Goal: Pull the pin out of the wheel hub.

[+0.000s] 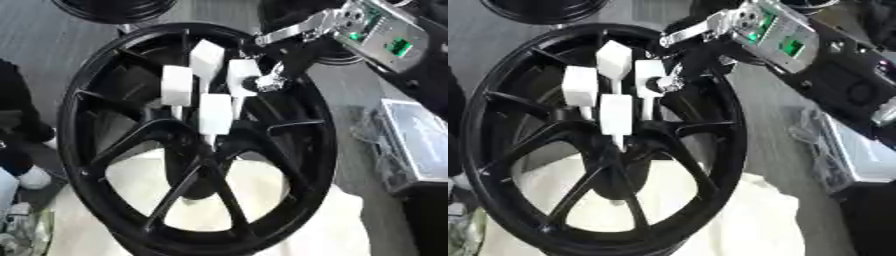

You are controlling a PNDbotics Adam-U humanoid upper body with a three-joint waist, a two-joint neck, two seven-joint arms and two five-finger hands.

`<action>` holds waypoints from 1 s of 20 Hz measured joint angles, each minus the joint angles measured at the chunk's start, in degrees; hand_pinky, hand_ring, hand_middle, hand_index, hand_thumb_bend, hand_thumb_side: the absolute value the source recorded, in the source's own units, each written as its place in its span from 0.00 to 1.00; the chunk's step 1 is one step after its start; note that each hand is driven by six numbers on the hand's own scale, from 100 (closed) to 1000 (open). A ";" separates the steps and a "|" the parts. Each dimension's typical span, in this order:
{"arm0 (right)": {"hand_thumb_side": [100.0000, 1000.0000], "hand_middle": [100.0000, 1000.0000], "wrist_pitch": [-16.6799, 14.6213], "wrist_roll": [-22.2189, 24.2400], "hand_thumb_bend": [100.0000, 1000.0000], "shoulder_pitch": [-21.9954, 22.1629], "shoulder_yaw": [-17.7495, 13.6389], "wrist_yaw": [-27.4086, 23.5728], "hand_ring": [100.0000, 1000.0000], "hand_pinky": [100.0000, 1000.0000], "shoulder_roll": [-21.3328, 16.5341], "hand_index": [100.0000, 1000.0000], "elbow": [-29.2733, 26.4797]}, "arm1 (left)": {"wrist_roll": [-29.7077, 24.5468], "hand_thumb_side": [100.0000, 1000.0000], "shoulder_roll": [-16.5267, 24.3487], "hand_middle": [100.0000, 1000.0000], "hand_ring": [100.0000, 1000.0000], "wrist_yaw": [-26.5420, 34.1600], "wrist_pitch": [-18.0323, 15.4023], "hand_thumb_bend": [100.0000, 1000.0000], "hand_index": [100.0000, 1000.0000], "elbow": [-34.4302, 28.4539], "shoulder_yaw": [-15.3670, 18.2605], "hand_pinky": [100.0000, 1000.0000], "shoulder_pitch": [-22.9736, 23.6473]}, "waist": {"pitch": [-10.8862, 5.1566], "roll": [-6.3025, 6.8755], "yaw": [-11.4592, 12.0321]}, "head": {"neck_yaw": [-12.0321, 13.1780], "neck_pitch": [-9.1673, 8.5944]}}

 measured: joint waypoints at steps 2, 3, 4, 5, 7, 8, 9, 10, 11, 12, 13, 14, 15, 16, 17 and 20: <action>0.74 0.46 0.92 -2.35 0.00 0.05 -0.34 -1.15 0.60 0.83 0.00 0.70 0.25 | -0.02 0.71 0.00 0.77 0.98 -0.10 0.04 0.33 0.66 0.00 -0.03 0.83 0.00 | 0.00 0.02 0.01 | -0.03 0.00; 0.71 0.44 1.32 -3.64 0.00 0.05 -0.68 -1.78 0.58 0.81 0.00 0.68 0.27 | -0.03 0.71 0.00 0.77 0.98 -0.16 0.09 0.33 0.66 -0.01 -0.05 0.83 0.00 | 0.00 0.02 0.02 | -0.05 0.00; 0.68 0.40 1.67 -4.94 0.00 0.06 -0.92 -2.30 0.54 0.79 0.00 0.65 0.28 | -0.01 0.71 0.00 0.77 0.98 -0.24 0.16 0.33 0.66 -0.01 -0.11 0.83 0.01 | 0.00 0.02 0.03 | -0.09 0.00; 0.66 0.39 1.95 -6.18 0.00 0.07 -1.10 -2.73 0.52 0.77 0.00 0.63 0.30 | 0.01 0.71 0.00 0.77 0.98 -0.37 0.21 0.33 0.66 -0.01 -0.16 0.83 0.01 | 0.00 0.02 0.03 | -0.16 0.00; 0.60 0.36 2.37 -8.12 0.00 0.09 -1.35 -3.37 0.50 0.75 0.00 0.61 0.30 | 0.01 0.71 0.00 0.77 0.99 -0.45 0.25 0.33 0.66 -0.01 -0.26 0.83 0.01 | 0.00 0.02 0.07 | -0.20 0.00; 0.57 0.33 2.50 -8.78 0.00 0.12 -1.40 -3.57 0.47 0.73 -0.01 0.57 0.30 | 0.00 0.71 0.00 0.77 0.99 -0.46 0.26 0.33 0.66 -0.02 -0.27 0.83 0.01 | 0.00 0.02 0.07 | -0.22 0.00; 0.55 0.32 2.64 -9.32 0.00 0.15 -1.42 -3.79 0.46 0.72 -0.01 0.56 0.30 | 0.00 0.71 0.00 0.77 0.99 -0.46 0.26 0.33 0.66 -0.03 -0.27 0.83 0.01 | 0.00 0.02 0.08 | -0.23 0.00; 0.55 0.32 2.80 -9.77 0.00 0.22 -1.48 -3.98 0.46 0.72 -0.01 0.56 0.30 | -0.01 0.71 0.00 0.77 0.99 -0.46 0.27 0.33 0.66 -0.03 -0.27 0.83 0.01 | 0.00 0.02 0.09 | -0.23 0.00; 0.45 0.29 2.95 -10.18 0.00 0.39 -1.65 -4.23 0.43 0.69 -0.02 0.53 0.30 | -0.02 0.71 0.00 0.77 0.99 -0.46 0.28 0.33 0.66 -0.05 -0.27 0.83 0.01 | 0.00 0.02 0.09 | -0.23 0.00; 0.42 0.28 3.07 -10.53 0.00 0.59 -1.82 -4.48 0.42 0.69 -0.05 0.53 0.30 | -0.03 0.71 0.00 0.77 0.99 -0.46 0.29 0.33 0.66 -0.09 -0.27 0.83 0.01 | 0.00 0.02 0.09 | -0.23 0.00; 0.38 0.27 3.15 -10.84 0.00 0.72 -2.02 -4.82 0.42 0.68 -0.09 0.52 0.28 | -0.05 0.71 0.00 0.77 0.99 -0.46 0.31 0.32 0.66 -0.12 -0.27 0.83 0.01 | 0.00 0.02 0.09 | -0.23 0.00; 0.36 0.27 3.21 -11.05 0.00 0.90 -2.28 -5.19 0.41 0.67 -0.18 0.52 0.22 | -0.08 0.71 0.00 0.77 0.99 -0.46 0.34 0.32 0.66 -0.15 -0.27 0.83 0.01 | 0.00 0.02 0.09 | -0.23 0.00; 0.36 0.27 3.27 -11.25 0.00 1.15 -2.57 -5.51 0.41 0.67 -0.28 0.52 0.08 | -0.11 0.71 0.00 0.77 0.99 -0.46 0.37 0.32 0.66 -0.17 -0.27 0.83 0.01 | 0.00 0.02 0.09 | -0.23 0.00; 0.30 0.26 3.32 -11.41 0.00 1.33 -2.86 -5.82 0.41 0.67 -0.46 0.51 -0.12 | -0.14 0.71 0.00 0.77 0.99 -0.46 0.39 0.32 0.66 -0.24 -0.28 0.83 0.01 | 0.00 0.02 0.09 | -0.24 0.00; 0.27 0.26 3.39 -11.66 0.00 1.61 -3.25 -6.09 0.40 0.67 -0.77 0.51 -0.36 | -0.17 0.71 0.00 0.77 0.99 -0.46 0.42 0.32 0.66 -0.29 -0.28 0.83 0.01 | 0.00 0.02 0.09 | -0.24 0.00; 0.12 0.26 3.20 -13.02 0.00 3.34 -5.50 -6.95 0.40 0.67 -2.36 0.51 -1.66 | -0.24 0.71 0.00 0.77 0.99 -0.46 0.49 0.32 0.66 -0.31 -0.28 0.83 0.01 | 0.00 0.02 0.06 | -0.24 -0.01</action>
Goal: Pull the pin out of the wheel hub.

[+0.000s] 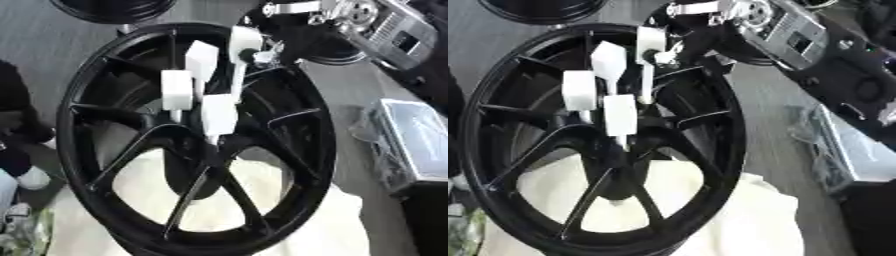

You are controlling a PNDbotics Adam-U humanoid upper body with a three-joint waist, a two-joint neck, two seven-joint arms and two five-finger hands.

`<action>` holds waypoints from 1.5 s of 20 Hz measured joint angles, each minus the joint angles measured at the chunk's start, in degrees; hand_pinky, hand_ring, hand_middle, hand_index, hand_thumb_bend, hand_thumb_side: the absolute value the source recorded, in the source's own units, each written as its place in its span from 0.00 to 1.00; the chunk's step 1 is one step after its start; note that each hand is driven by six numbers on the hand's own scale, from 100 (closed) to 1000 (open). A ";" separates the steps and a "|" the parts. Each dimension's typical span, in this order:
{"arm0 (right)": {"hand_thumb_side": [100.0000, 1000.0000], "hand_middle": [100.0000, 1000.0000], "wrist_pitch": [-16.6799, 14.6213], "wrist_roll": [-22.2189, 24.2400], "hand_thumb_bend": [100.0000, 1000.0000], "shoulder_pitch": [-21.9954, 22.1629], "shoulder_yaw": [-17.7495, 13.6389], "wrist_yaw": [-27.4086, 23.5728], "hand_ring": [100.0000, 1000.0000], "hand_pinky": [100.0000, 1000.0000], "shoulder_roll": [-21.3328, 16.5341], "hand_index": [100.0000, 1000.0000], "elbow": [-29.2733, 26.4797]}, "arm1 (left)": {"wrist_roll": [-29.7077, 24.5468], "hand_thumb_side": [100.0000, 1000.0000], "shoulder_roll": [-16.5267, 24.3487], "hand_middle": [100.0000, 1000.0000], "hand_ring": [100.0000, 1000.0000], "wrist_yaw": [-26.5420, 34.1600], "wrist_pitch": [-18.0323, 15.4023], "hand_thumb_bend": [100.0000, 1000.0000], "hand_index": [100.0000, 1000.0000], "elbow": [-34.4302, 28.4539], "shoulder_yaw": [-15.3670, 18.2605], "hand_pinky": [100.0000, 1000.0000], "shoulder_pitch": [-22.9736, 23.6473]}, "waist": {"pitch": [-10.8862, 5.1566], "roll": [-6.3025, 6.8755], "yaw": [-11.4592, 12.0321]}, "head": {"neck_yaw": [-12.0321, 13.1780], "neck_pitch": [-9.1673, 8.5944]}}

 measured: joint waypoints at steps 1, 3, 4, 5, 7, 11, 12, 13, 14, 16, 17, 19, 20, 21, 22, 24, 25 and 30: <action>0.12 0.26 -0.21 -0.74 0.00 1.02 -1.21 -0.34 0.40 0.67 -0.76 0.51 -0.65 | 0.00 0.71 0.00 0.77 0.99 0.00 0.00 0.32 0.66 0.00 0.00 0.83 0.00 | 0.00 0.00 -0.02 | 0.00 0.00; 0.13 0.25 -0.94 -2.94 0.00 4.07 -4.73 -1.29 0.39 0.67 -2.46 0.51 -2.38 | 0.00 0.71 0.00 0.77 0.99 0.00 0.00 0.32 0.66 -0.01 0.00 0.83 0.00 | 0.00 0.00 -0.06 | 0.02 -0.04; 0.13 0.25 -1.41 -4.39 0.00 6.11 -6.95 -1.92 0.39 0.67 -3.46 0.51 -3.40 | 0.00 0.71 0.00 0.77 0.99 0.00 0.01 0.32 0.66 -0.01 0.01 0.83 0.00 | 0.00 0.00 -0.10 | 0.06 -0.06; 0.13 0.25 -1.87 -6.04 0.00 8.39 -9.36 -2.57 0.39 0.67 -4.49 0.51 -4.38 | 0.01 0.71 0.00 0.77 0.99 0.00 0.01 0.32 0.66 -0.01 0.01 0.83 0.00 | 0.01 0.01 -0.14 | 0.10 -0.08; 0.10 0.24 -2.66 -9.37 0.00 12.97 -14.10 -3.73 0.39 0.68 -6.38 0.51 -6.17 | 0.04 0.71 0.00 0.77 0.99 0.00 0.01 0.32 0.66 -0.03 0.03 0.83 0.00 | 0.04 0.12 -0.36 | 0.30 -0.22; 0.07 0.26 -4.13 -16.51 0.00 23.96 -24.42 -5.17 0.40 0.69 -9.32 0.53 -8.28 | 0.33 0.71 0.01 0.77 0.99 0.00 -0.03 0.32 0.66 -0.07 0.39 0.83 0.06 | 0.22 0.49 -1.27 | 0.63 -0.51; 0.07 0.27 -4.46 -18.17 0.00 26.69 -26.98 -5.15 0.41 0.70 -9.52 0.54 -8.28 | 0.47 0.71 0.03 0.77 0.99 0.00 -0.06 0.32 0.66 -0.08 0.47 0.83 0.18 | 0.26 0.58 -1.51 | 0.77 -0.52; 0.08 0.28 -4.76 -19.70 0.00 29.48 -29.56 -4.83 0.42 0.71 -9.54 0.55 -8.17 | 0.57 0.71 0.04 0.77 0.99 0.01 -0.05 0.32 0.66 -0.08 0.62 0.83 0.29 | 0.27 0.65 -1.79 | 0.92 -0.52; 0.05 0.29 -5.11 -20.82 0.00 32.06 -31.98 -4.15 0.42 0.71 -9.52 0.55 -7.71 | 0.67 0.71 0.08 0.77 0.99 0.01 -0.09 0.32 0.66 -0.09 0.75 0.83 0.35 | 0.27 0.69 -2.06 | 1.10 -0.52; 0.09 0.31 -5.96 -22.44 0.00 36.79 -36.69 -1.83 0.44 0.73 -8.85 0.57 -6.05 | 0.94 0.71 0.43 0.77 0.99 0.01 -0.14 0.32 0.66 -0.12 0.98 0.83 0.63 | 0.27 0.71 -2.69 | 1.61 -0.52; 0.09 0.32 -6.45 -22.98 0.00 38.82 -38.86 -0.47 0.45 0.73 -8.18 0.58 -4.97 | 1.07 0.71 0.53 0.77 0.99 0.01 -0.16 0.32 0.66 -0.13 1.12 0.83 0.81 | 0.27 0.79 -2.93 | 1.85 -0.52; 0.08 0.34 -7.31 -23.82 0.00 42.03 -42.55 2.35 0.47 0.74 -6.46 0.60 -2.69 | 1.30 0.71 0.54 0.77 0.99 0.01 -0.23 0.32 0.66 -0.16 1.37 0.83 0.97 | 0.27 1.06 -3.22 | 2.24 -0.53; 0.05 0.37 -7.65 -24.12 0.00 43.30 -44.15 4.04 0.49 0.75 -5.59 0.62 -1.54 | 1.38 0.71 0.54 0.77 0.99 0.01 -0.25 0.32 0.66 -0.17 1.46 0.83 1.06 | 0.27 1.18 -3.38 | 2.39 -0.53; 0.05 0.40 -7.93 -24.41 0.00 44.41 -45.59 6.02 0.52 0.76 -4.72 0.64 -0.45 | 1.49 0.71 0.55 0.77 0.99 0.01 -0.27 0.32 0.66 -0.17 1.55 0.83 1.16 | 0.27 1.22 -3.52 | 2.55 -0.53; 0.11 0.48 -8.07 -24.61 0.00 45.40 -46.89 8.26 0.59 0.79 -3.91 0.70 0.56 | 1.59 0.71 0.55 0.77 0.99 0.01 -0.26 0.32 0.66 -0.18 1.65 0.83 1.25 | 0.27 1.23 -3.62 | 2.62 -0.53; 0.11 0.68 -7.92 -24.40 0.00 46.95 -48.85 12.99 0.74 0.85 -2.38 0.83 2.49 | 1.76 0.71 0.55 0.77 0.99 0.01 -0.25 0.32 0.66 -0.18 1.79 0.83 1.27 | 0.27 1.23 -3.66 | 2.68 -0.54; 0.18 0.76 -7.64 -23.90 0.00 47.53 -49.52 15.00 0.79 0.87 -1.64 0.88 3.48 | 1.79 0.71 0.55 0.77 0.99 0.02 -0.25 0.32 0.66 -0.18 1.79 0.83 1.27 | 0.27 1.23 -3.67 | 2.74 -0.55; 0.17 0.95 -6.84 -17.57 0.00 48.80 -50.68 22.04 0.98 0.99 0.52 0.99 8.87 | 1.81 0.71 0.55 0.77 0.99 0.04 -0.25 0.32 0.66 -0.17 1.81 0.83 1.28 | 0.27 1.34 -3.67 | 2.93 -0.57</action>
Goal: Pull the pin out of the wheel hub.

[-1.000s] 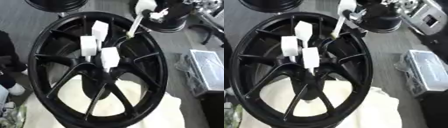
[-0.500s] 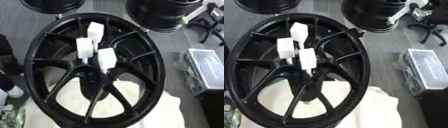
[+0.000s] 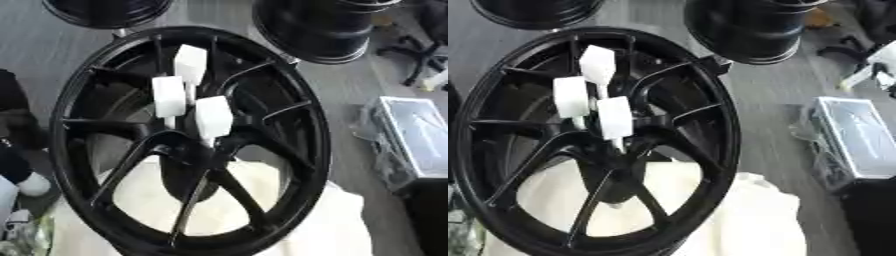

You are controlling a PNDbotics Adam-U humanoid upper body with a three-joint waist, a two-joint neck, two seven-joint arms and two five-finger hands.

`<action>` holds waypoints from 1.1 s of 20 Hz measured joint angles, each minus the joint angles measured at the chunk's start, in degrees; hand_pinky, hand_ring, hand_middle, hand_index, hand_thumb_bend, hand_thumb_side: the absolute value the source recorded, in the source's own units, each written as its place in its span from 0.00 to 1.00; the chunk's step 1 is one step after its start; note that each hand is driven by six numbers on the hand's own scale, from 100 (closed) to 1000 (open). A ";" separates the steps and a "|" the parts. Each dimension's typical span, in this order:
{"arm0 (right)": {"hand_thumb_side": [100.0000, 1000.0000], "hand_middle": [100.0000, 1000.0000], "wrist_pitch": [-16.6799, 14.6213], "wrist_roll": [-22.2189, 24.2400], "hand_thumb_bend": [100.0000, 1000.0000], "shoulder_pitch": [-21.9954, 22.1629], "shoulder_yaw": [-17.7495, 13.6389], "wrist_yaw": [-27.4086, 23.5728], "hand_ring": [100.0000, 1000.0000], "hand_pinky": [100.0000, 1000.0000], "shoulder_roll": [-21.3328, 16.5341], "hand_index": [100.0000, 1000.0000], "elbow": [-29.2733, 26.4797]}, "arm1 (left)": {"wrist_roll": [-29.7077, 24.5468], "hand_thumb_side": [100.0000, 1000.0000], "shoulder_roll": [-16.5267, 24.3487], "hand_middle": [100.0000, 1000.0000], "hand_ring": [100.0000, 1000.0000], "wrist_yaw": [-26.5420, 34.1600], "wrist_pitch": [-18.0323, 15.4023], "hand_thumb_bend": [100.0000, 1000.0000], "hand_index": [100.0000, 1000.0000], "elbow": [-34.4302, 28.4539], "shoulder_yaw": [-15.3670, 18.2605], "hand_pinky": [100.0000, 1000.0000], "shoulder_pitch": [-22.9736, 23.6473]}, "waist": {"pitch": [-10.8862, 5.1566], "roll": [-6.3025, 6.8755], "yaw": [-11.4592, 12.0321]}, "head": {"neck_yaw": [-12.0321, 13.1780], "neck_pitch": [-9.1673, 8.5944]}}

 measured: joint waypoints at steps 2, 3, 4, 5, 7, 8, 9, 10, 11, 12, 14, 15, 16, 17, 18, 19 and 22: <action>0.23 0.90 0.51 0.12 0.00 0.07 -0.69 2.49 0.94 0.98 0.31 0.96 1.39 | 0.01 0.71 0.00 0.77 0.99 0.01 0.00 0.32 0.66 0.00 0.01 0.83 0.00 | 0.00 0.00 -0.02 | 0.05 0.00; 0.22 0.89 1.32 -1.47 0.00 0.15 -0.94 3.09 0.93 0.97 0.32 0.95 2.06 | 0.01 0.71 0.00 0.77 0.99 0.02 0.00 0.32 0.66 0.00 0.02 0.83 0.00 | 0.00 -0.01 -0.02 | 0.05 0.01; 0.21 0.89 2.46 -3.77 0.00 0.30 -0.93 3.20 0.92 0.97 0.32 0.96 2.74 | 0.01 0.71 0.00 0.77 0.99 0.03 0.00 0.32 0.66 0.00 0.02 0.83 0.00 | 0.00 -0.01 -0.02 | 0.03 0.01; 0.20 0.88 3.70 -6.33 0.00 0.43 -0.69 2.88 0.91 0.97 0.34 0.97 3.34 | 0.01 0.71 0.00 0.77 0.99 0.04 0.00 0.32 0.66 0.00 0.02 0.83 0.00 | 0.00 -0.01 -0.01 | -0.01 0.01; 0.20 0.87 5.69 -10.97 0.00 0.60 0.51 0.81 0.90 0.97 0.39 0.98 3.90 | 0.01 0.71 0.00 0.77 0.99 0.05 -0.01 0.32 0.66 0.00 0.02 0.83 0.00 | 0.00 -0.01 0.11 | -0.11 0.01; 0.21 0.87 6.34 -12.80 0.00 0.70 1.22 -0.51 0.89 0.97 0.39 0.98 3.98 | 0.00 0.71 0.00 0.77 0.99 0.05 -0.01 0.32 0.66 0.00 0.02 0.83 0.00 | 0.00 -0.01 0.15 | -0.17 0.01; 0.23 0.87 6.78 -14.33 0.00 0.82 1.93 -1.66 0.89 0.97 0.39 0.98 3.99 | -0.01 0.71 0.00 0.77 0.99 0.06 -0.01 0.32 0.66 0.00 0.02 0.83 -0.01 | 0.00 -0.01 0.17 | -0.29 0.01; 0.25 0.87 7.10 -15.46 0.00 0.88 2.60 -2.44 0.89 0.98 0.39 0.98 3.97 | -0.02 0.71 0.00 0.77 0.99 0.06 -0.01 0.32 0.66 0.00 0.02 0.83 -0.01 | 0.00 -0.01 0.21 | -0.38 0.01; 0.28 0.88 7.35 -16.29 0.00 0.88 3.16 -2.82 0.90 0.99 0.38 0.98 3.86 | -0.03 0.71 0.00 0.77 0.99 0.06 0.00 0.32 0.66 0.00 0.02 0.83 -0.01 | 0.00 -0.01 0.30 | -0.43 0.01; 0.29 0.88 7.59 -16.91 0.00 0.88 3.65 -2.90 0.90 0.99 0.38 0.98 3.67 | -0.04 0.71 0.00 0.77 0.99 0.06 0.00 0.32 0.66 0.00 0.01 0.83 -0.01 | 0.00 -0.03 0.41 | -0.45 0.01; 0.26 0.86 8.08 -17.68 0.00 0.87 4.34 -2.55 0.89 0.99 0.35 0.98 3.54 | -0.06 0.72 0.00 0.77 0.99 0.06 0.01 0.32 0.66 0.00 0.01 0.83 -0.01 | 0.00 -0.10 0.45 | -0.46 0.01; 0.23 0.85 8.23 -17.95 0.00 0.87 4.54 -2.24 0.89 0.98 0.31 0.98 3.52 | -0.07 0.72 0.00 0.77 0.99 0.06 0.01 0.32 0.66 0.00 0.01 0.83 -0.02 | 0.00 -0.13 0.45 | -0.46 0.01; 0.22 0.85 8.33 -18.12 0.00 0.86 4.73 -2.00 0.88 0.98 0.28 0.99 3.52 | -0.08 0.72 0.00 0.77 0.99 0.06 0.01 0.32 0.66 0.00 0.00 0.83 -0.02 | 0.00 -0.16 0.46 | -0.46 0.01; 0.15 0.84 8.43 -18.24 0.00 0.84 4.80 -1.92 0.88 0.98 0.28 0.99 3.52 | -0.09 0.72 0.00 0.77 0.99 0.06 0.02 0.32 0.66 0.00 0.00 0.83 -0.02 | 0.00 -0.18 0.47 | -0.46 0.01; 0.12 0.84 8.45 -18.29 0.00 0.80 4.92 -1.95 0.88 0.97 0.28 1.00 3.53 | -0.11 0.72 0.00 0.77 1.00 0.06 0.04 0.32 0.66 0.00 0.00 0.83 -0.02 | 0.00 -0.18 0.49 | -0.46 0.01; 0.12 0.83 8.45 -18.29 0.00 0.64 5.06 -2.22 0.87 0.96 0.27 1.00 3.66 | -0.14 0.72 0.00 0.77 1.00 0.06 0.08 0.32 0.66 0.00 0.00 0.83 -0.02 | 0.00 -0.18 0.51 | -0.47 0.01; 0.33 0.79 8.52 -18.35 0.00 -0.71 5.10 -5.77 0.83 0.94 0.27 0.98 4.43 | -0.21 0.72 0.00 0.77 1.00 0.06 0.15 0.32 0.66 0.00 -0.02 0.83 -0.05 | -0.02 -0.17 0.80 | -0.66 0.01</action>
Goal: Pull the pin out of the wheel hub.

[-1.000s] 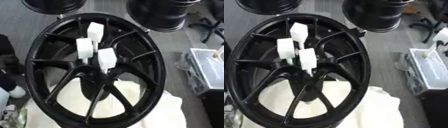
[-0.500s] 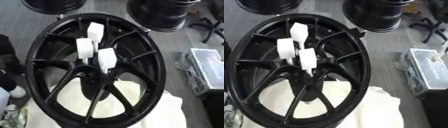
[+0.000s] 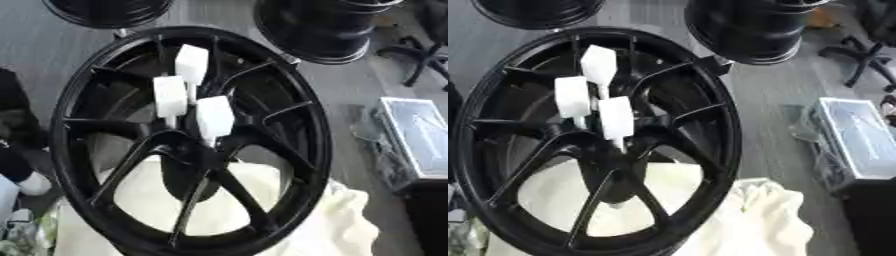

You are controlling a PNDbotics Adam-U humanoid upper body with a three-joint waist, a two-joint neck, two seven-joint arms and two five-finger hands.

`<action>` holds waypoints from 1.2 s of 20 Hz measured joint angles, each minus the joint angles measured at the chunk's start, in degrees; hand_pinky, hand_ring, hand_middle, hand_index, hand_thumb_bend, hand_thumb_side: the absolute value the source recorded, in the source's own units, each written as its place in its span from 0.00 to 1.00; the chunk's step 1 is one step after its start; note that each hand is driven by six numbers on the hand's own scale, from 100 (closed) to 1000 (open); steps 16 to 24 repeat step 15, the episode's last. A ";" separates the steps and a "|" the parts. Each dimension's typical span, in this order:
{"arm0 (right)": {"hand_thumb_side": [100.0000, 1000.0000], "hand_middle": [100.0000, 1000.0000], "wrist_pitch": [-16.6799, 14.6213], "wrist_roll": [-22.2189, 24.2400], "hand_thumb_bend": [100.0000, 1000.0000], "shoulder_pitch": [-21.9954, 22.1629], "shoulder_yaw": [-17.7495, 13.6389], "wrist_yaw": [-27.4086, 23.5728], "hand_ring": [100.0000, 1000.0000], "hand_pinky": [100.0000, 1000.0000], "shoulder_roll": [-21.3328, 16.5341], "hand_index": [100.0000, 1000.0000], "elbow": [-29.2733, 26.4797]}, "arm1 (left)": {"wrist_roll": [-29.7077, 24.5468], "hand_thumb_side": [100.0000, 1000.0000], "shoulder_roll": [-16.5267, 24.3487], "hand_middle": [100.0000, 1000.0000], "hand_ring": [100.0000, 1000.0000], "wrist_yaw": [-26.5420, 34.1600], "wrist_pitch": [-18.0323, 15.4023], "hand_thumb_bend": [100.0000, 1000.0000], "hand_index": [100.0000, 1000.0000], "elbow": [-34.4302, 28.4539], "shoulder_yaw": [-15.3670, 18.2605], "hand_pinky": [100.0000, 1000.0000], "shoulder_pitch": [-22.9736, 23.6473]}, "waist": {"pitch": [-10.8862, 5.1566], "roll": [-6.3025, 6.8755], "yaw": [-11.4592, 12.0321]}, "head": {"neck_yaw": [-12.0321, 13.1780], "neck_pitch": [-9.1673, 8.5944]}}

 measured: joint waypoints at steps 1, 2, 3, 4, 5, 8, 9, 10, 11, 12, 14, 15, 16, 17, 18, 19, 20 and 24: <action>0.38 0.79 -0.16 -0.09 0.00 -0.80 0.10 -2.44 0.81 0.93 0.01 0.98 0.24 | -0.04 0.72 0.00 0.77 1.00 0.00 0.05 0.32 0.66 0.02 0.00 0.83 -0.01 | -0.01 0.02 0.09 | -0.08 0.00; 0.44 0.79 -0.49 -0.34 0.00 -1.62 0.28 -5.11 0.75 0.90 0.01 0.99 0.43 | -0.07 0.72 -0.01 0.77 1.00 0.00 0.10 0.32 0.66 0.06 -0.01 0.83 -0.02 | -0.01 0.02 0.11 | -0.20 0.00; 0.44 0.79 -0.95 -0.68 0.00 -2.49 0.39 -7.67 0.75 0.90 0.02 0.99 0.63 | -0.09 0.72 -0.02 0.77 1.00 0.00 0.13 0.32 0.66 0.14 -0.01 0.83 -0.06 | -0.04 0.02 0.16 | -0.29 0.00; 0.44 0.79 -1.43 -1.10 0.00 -3.32 0.61 -9.87 0.75 0.90 0.02 0.99 0.71 | -0.10 0.72 -0.02 0.77 1.00 0.00 0.15 0.32 0.66 0.17 -0.02 0.83 -0.09 | -0.08 0.02 0.28 | -0.36 0.00; 0.44 0.79 -1.84 -1.49 0.00 -3.90 0.85 -11.67 0.75 0.90 0.02 0.99 0.78 | -0.11 0.72 -0.03 0.77 1.00 0.00 0.15 0.32 0.66 0.18 -0.02 0.83 -0.11 | -0.09 0.02 0.38 | -0.45 0.00; 0.44 0.79 -2.68 -2.29 0.00 -4.44 1.42 -14.67 0.75 0.90 0.02 0.99 1.14 | -0.14 0.72 -0.03 0.77 1.00 0.00 0.19 0.32 0.66 0.18 -0.02 0.83 -0.14 | -0.09 0.02 0.38 | -0.55 0.00; 0.34 0.72 -2.85 -2.44 0.00 -4.47 1.49 -15.16 0.71 0.87 0.02 0.92 1.23 | -0.15 0.72 -0.03 0.77 1.00 0.00 0.21 0.31 0.66 0.18 -0.02 0.83 -0.14 | -0.10 0.03 0.38 | -0.58 0.00; 0.35 0.72 -3.10 -2.63 0.00 -4.53 1.46 -15.57 0.72 0.88 0.02 0.91 1.26 | -0.21 0.72 -0.09 0.77 1.00 0.00 0.26 0.31 0.66 0.19 -0.09 0.83 -0.20 | -0.23 0.05 0.62 | -0.80 0.00; 0.36 0.71 -3.47 -2.97 0.00 -5.00 1.21 -15.84 0.73 0.88 0.02 0.90 1.17 | -0.33 0.72 -0.18 0.77 1.00 0.00 0.35 0.31 0.66 0.19 -0.31 0.83 -0.45 | -0.43 0.14 1.31 | -1.14 0.00; 0.38 0.69 -3.96 -3.46 0.00 -6.09 0.96 -16.09 0.73 0.89 0.18 0.89 0.65 | -0.45 0.72 -0.18 0.77 1.00 0.02 0.42 0.31 0.66 0.19 -0.43 0.83 -0.57 | -0.59 0.21 2.06 | -1.45 -0.01; 0.40 0.68 -5.26 -4.67 0.00 -8.88 1.00 -16.69 0.74 0.89 1.06 0.89 -1.26 | -0.68 0.72 -0.19 0.77 1.00 0.06 0.59 0.31 0.66 0.19 -0.62 0.83 -0.60 | -0.60 0.11 2.39 | -1.79 -0.01; 0.41 0.68 -5.92 -5.17 0.00 -10.16 1.19 -17.20 0.75 0.89 1.55 0.89 -2.44 | -0.77 0.72 -0.21 0.77 1.00 0.10 0.62 0.31 0.66 0.19 -0.75 0.83 -0.70 | -0.60 0.02 2.25 | -1.80 -0.01; 0.41 0.68 -5.92 -5.17 0.00 -10.16 1.19 -17.20 0.75 0.89 1.55 0.89 -2.44 | -0.77 0.72 -0.21 0.77 1.00 0.10 0.62 0.31 0.66 0.19 -0.75 0.83 -0.70 | -0.60 0.02 2.25 | -1.80 -0.01; 0.41 0.68 -5.92 -5.17 0.00 -10.16 1.19 -17.20 0.75 0.89 1.55 0.89 -2.44 | -0.77 0.72 -0.21 0.77 1.00 0.10 0.62 0.31 0.66 0.19 -0.75 0.83 -0.70 | -0.60 0.02 2.25 | -1.80 -0.01; 0.41 0.68 -5.92 -5.17 0.00 -10.16 1.19 -17.20 0.75 0.89 1.55 0.89 -2.44 | -0.77 0.72 -0.21 0.77 1.00 0.10 0.62 0.31 0.66 0.19 -0.75 0.83 -0.70 | -0.60 0.02 2.25 | -1.80 -0.01; 0.41 0.68 -5.92 -5.17 0.00 -10.16 1.19 -17.20 0.75 0.89 1.55 0.89 -2.44 | -0.77 0.72 -0.21 0.77 1.00 0.10 0.62 0.31 0.66 0.19 -0.75 0.83 -0.70 | -0.60 0.02 2.25 | -1.80 -0.01; 0.41 0.68 -5.92 -5.17 0.00 -10.16 1.19 -17.20 0.75 0.89 1.55 0.89 -2.44 | -0.77 0.72 -0.21 0.77 1.00 0.10 0.62 0.31 0.66 0.19 -0.75 0.83 -0.70 | -0.60 0.02 2.25 | -1.80 -0.01; 0.41 0.68 -5.92 -5.17 0.00 -10.16 1.19 -17.20 0.75 0.89 1.55 0.89 -2.44 | -0.77 0.72 -0.21 0.77 1.00 0.10 0.62 0.31 0.66 0.19 -0.75 0.83 -0.70 | -0.60 0.02 2.25 | -1.80 -0.01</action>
